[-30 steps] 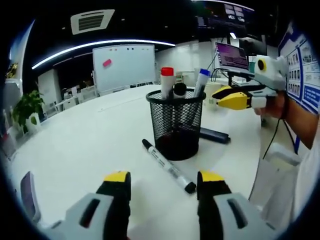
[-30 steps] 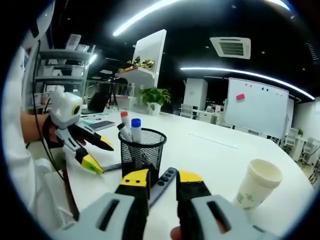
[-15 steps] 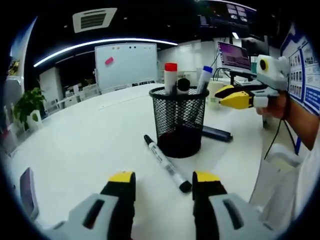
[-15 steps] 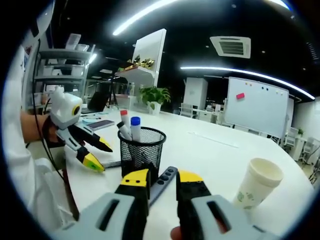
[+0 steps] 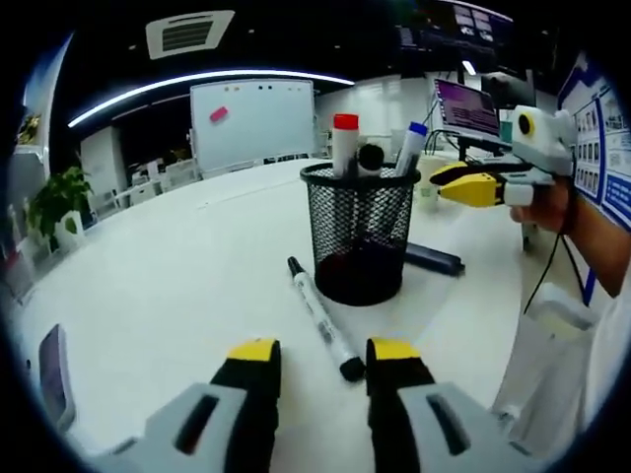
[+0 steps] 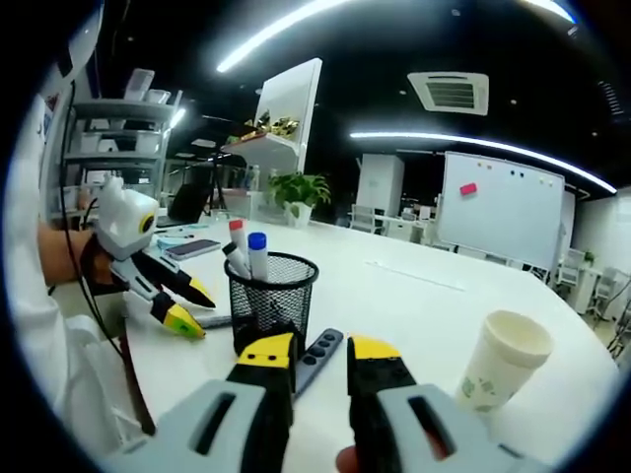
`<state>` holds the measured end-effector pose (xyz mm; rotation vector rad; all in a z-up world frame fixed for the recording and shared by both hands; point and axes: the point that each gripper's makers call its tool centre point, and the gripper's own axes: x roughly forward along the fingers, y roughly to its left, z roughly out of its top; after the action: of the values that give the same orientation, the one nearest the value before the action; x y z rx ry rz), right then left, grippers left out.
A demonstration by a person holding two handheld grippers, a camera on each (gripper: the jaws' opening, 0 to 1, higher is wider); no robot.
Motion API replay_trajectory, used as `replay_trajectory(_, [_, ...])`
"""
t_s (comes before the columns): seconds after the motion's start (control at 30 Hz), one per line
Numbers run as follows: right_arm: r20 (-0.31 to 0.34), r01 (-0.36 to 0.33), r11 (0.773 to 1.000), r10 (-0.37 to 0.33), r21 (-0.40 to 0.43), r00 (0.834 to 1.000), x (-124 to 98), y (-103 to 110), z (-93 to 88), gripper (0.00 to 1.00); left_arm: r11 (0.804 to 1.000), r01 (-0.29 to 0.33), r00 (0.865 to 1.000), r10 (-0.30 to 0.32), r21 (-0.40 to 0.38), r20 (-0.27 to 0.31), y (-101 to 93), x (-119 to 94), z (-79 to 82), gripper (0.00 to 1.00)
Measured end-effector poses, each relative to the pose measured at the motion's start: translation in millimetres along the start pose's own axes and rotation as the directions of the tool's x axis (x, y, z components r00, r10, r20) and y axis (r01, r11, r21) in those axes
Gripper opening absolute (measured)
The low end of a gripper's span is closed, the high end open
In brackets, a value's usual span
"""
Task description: Place the scattered laser pointers and whiteboard markers into the pen holder and stack the scattered paper cups together
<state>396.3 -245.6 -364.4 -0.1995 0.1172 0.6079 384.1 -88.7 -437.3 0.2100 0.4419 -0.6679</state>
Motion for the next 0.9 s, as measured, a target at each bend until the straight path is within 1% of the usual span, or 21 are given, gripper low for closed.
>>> replay_trajectory(0.13, [-0.01, -0.004, 1.0, 0.004, -0.005, 1.0, 0.9, 0.7, -2.4, 0.2, 1.0, -0.003, 1.0, 0.003, -0.004, 0.001, 1.2, -0.2, -0.3, 0.33])
replay_trajectory(0.3, [-0.008, -0.007, 1.0, 0.007, -0.008, 1.0, 1.4, 2.0, -1.2, 0.2, 1.0, 0.005, 1.0, -0.005, -0.019, -0.004, -0.7, -0.1, -1.2, 0.28])
replay_trajectory(0.47, [-0.009, -0.006, 1.0, 0.006, -0.011, 1.0, 1.1, 1.3, -0.6, 0.2, 1.0, 0.016, 1.0, -0.016, -0.021, -0.006, -3.1, -0.2, -1.7, 0.21])
replay_trajectory(0.6, [-0.006, -0.002, 1.0, 0.002, -0.011, 1.0, 0.8, 0.4, 0.4, 0.2, 1.0, 0.016, 1.0, -0.016, -0.022, -0.005, -3.1, -0.4, -1.8, 0.2])
replay_trajectory(0.73, [-0.005, 0.002, 1.0, -0.002, -0.009, 1.0, 0.7, -0.8, 0.5, 0.2, 1.0, 0.013, 1.0, -0.013, -0.023, -0.005, -1.8, -0.4, -1.9, 0.17])
replay_trajectory(0.9, [-0.008, -0.002, 1.0, 0.002, -0.005, 1.0, 1.5, 1.3, -1.8, 0.2, 1.0, 0.007, 1.0, -0.007, -0.022, -0.005, 0.8, -0.8, -2.4, 0.15])
